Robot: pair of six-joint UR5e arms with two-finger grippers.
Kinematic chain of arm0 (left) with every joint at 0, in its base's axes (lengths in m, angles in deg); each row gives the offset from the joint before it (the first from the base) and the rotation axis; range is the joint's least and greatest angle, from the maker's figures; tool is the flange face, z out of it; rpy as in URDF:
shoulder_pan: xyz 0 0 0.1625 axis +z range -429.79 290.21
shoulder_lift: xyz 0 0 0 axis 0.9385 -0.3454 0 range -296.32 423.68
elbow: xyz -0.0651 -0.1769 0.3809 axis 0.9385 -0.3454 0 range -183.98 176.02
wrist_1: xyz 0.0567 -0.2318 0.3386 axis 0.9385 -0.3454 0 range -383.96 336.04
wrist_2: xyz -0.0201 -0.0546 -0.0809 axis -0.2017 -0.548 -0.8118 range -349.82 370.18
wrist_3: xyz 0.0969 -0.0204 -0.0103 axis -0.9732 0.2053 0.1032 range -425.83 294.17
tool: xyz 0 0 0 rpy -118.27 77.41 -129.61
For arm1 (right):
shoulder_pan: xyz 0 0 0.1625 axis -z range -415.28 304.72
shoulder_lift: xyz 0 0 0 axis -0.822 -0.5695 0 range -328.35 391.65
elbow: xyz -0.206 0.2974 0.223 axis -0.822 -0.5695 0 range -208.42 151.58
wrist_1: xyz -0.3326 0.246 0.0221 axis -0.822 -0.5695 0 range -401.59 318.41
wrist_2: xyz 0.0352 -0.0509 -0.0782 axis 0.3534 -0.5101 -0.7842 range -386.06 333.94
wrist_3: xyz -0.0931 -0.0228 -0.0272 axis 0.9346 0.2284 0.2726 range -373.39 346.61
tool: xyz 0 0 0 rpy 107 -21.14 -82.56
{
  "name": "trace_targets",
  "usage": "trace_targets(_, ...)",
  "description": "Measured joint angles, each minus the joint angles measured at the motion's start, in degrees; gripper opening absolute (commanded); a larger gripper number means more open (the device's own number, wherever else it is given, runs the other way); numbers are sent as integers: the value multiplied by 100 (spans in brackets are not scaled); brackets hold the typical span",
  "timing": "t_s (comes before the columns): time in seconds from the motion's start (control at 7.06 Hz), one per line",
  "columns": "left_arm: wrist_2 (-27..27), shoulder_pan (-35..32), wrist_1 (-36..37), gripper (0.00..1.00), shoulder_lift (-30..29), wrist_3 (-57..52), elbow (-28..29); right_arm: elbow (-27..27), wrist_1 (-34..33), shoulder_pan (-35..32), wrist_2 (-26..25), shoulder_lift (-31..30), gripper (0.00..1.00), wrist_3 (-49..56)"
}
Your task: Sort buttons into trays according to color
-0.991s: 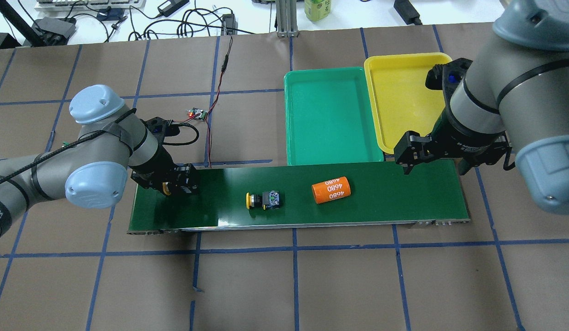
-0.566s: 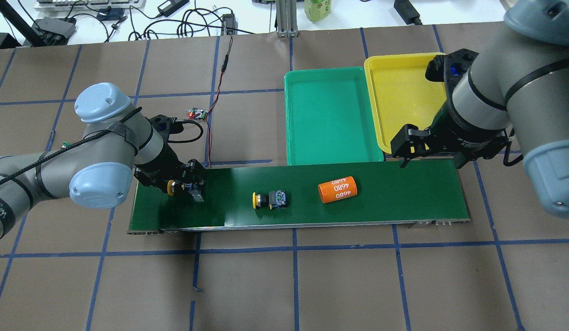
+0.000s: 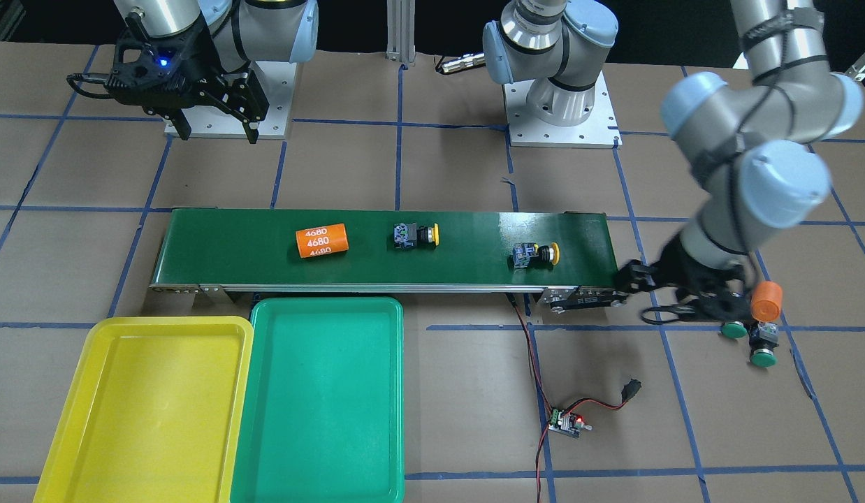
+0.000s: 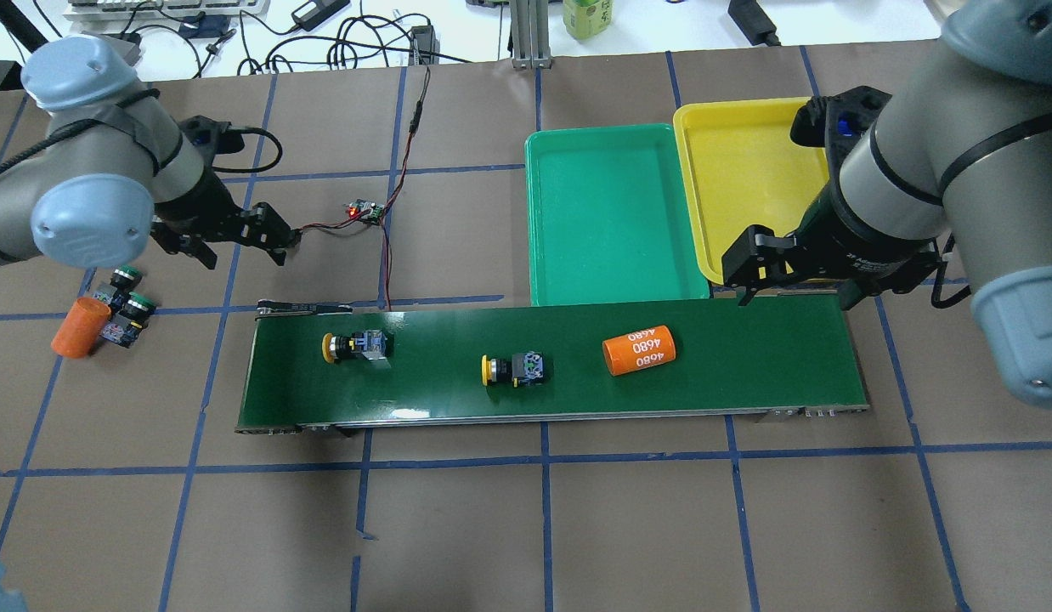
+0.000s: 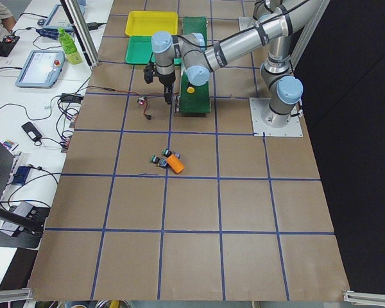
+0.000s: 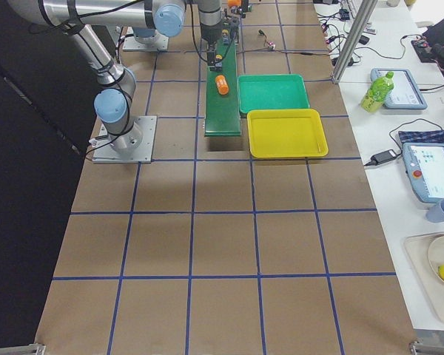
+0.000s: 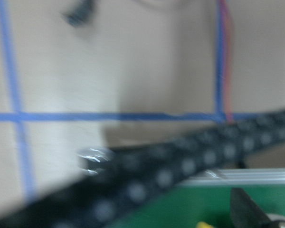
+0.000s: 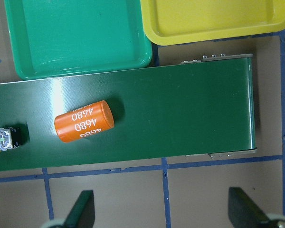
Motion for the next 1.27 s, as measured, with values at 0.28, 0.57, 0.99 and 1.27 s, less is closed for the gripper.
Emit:
trace_targets(0.28, 80, 929, 113, 100, -724, -1330, 583, -10, 205, -5, -22, 27, 100, -95)
trace_targets(0.57, 172, 1446, 601, 100, -1443, -2245, 913, -21, 346, -22, -14, -30, 100, -85)
trace_targets(0.99, 196, 1665, 780, 100, -1850, -2764, 1020, 160, 287, -26, 24, -169, 100, -22)
trace_targets(1.27, 210, 1678, 803, 43, -1959, -2884, 1055, 208, 121, -14, 64, -246, 100, -28)
